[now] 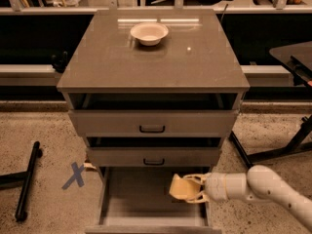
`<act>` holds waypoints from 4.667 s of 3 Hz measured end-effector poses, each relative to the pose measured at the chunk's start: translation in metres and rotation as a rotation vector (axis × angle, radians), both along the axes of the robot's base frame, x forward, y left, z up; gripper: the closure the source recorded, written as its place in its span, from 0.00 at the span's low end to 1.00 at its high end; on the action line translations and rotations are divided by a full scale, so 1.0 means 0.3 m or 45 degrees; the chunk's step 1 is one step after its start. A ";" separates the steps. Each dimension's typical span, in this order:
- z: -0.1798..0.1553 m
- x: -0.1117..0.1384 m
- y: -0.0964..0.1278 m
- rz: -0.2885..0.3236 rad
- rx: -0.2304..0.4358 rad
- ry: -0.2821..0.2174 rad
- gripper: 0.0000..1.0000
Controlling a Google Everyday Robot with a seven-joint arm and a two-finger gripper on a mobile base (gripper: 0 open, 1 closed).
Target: Pick sponge from bottom drawer and place on counter
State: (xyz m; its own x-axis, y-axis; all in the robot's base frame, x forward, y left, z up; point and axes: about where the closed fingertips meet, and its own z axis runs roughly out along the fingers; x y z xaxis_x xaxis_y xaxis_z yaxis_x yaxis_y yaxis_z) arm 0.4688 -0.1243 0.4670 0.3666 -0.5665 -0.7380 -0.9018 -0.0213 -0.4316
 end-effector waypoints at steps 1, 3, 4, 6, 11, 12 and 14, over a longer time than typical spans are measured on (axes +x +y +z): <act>0.242 0.011 -0.006 0.054 -0.036 -0.138 1.00; 0.312 0.041 -0.023 0.039 -0.049 -0.177 1.00; 0.491 0.094 -0.031 0.070 -0.070 -0.264 1.00; 0.730 0.149 -0.006 0.143 -0.151 -0.399 1.00; 1.428 0.463 -0.048 0.165 0.075 -0.648 1.00; 1.507 0.510 -0.008 0.144 0.180 -0.617 1.00; 1.575 0.635 0.139 0.058 0.288 -0.492 1.00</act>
Offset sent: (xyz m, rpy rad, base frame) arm 0.0019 -0.0017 0.0557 -0.0181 -0.0829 0.0324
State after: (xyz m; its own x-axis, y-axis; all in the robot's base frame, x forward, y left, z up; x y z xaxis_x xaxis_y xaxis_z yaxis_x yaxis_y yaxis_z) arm 0.6593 -0.0826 0.9396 0.6605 -0.3839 -0.6453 -0.6736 0.0765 -0.7351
